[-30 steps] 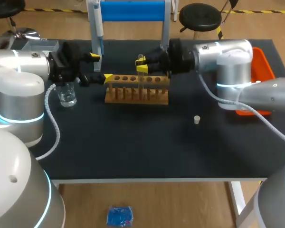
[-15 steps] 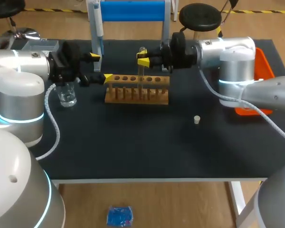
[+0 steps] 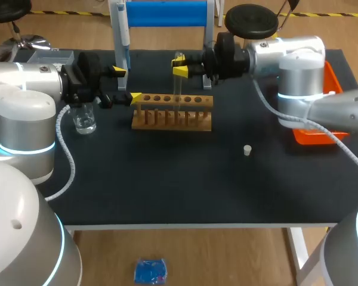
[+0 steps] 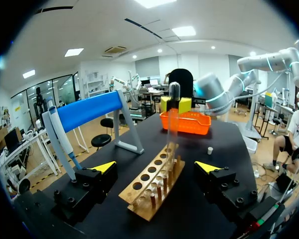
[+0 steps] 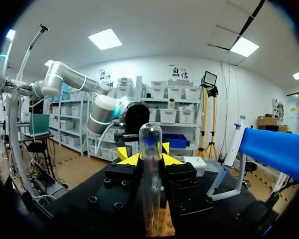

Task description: Invert the test tube, pick up the pipette, mount the tip to pipette, aspirate from beaker and dispense into the tube, eject the tip, return the pipette, and cap with the stopper.

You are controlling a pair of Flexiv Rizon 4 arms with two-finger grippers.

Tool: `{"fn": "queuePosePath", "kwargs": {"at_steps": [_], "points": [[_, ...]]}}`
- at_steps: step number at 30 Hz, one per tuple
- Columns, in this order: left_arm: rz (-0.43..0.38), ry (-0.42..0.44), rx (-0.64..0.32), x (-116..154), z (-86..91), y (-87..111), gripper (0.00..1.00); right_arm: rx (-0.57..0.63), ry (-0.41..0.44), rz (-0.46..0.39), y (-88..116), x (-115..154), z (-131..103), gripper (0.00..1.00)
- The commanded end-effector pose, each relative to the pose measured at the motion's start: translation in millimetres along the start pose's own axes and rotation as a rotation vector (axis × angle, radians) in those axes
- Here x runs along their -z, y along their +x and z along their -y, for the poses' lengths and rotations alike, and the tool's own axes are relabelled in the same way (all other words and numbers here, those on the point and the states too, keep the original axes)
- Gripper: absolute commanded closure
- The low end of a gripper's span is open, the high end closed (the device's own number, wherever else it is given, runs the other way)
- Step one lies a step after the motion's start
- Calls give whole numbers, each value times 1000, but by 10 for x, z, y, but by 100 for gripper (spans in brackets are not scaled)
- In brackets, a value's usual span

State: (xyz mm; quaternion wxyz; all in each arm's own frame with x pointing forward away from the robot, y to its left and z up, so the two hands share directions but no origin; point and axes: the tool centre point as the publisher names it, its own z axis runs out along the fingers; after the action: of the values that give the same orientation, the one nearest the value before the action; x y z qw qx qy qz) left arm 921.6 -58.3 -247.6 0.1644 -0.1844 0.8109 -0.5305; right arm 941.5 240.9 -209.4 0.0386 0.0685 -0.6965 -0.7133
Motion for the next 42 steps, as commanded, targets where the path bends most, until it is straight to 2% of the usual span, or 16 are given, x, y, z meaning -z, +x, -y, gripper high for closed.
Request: {"fn": "queuePosePath", "kwargs": {"at_steps": [1, 15, 35, 37, 39, 41, 42], "points": [[-3, 1, -1, 0, -6, -7, 0, -2, 21, 11, 73, 15, -158, 100], [-3, 1, -1, 0, -6, -7, 0, -41, 41, 29, 159, 88, -471, 100], [-3, 1, -1, 0, -6, -7, 0, -41, 41, 29, 159, 88, -471, 100], [-3, 1, -1, 0, -6, -7, 0, -264, -69, 31, 232, 116, -470, 100], [-3, 1, -1, 0, -6, -7, 0, -510, -109, 79, 280, 122, -424, 100], [-3, 1, -1, 0, -6, -7, 0, -808, -190, 178, 278, 146, -340, 100], [-3, 1, -1, 0, -6, -7, 0, -929, -265, 165, 305, 139, -306, 100]]}}
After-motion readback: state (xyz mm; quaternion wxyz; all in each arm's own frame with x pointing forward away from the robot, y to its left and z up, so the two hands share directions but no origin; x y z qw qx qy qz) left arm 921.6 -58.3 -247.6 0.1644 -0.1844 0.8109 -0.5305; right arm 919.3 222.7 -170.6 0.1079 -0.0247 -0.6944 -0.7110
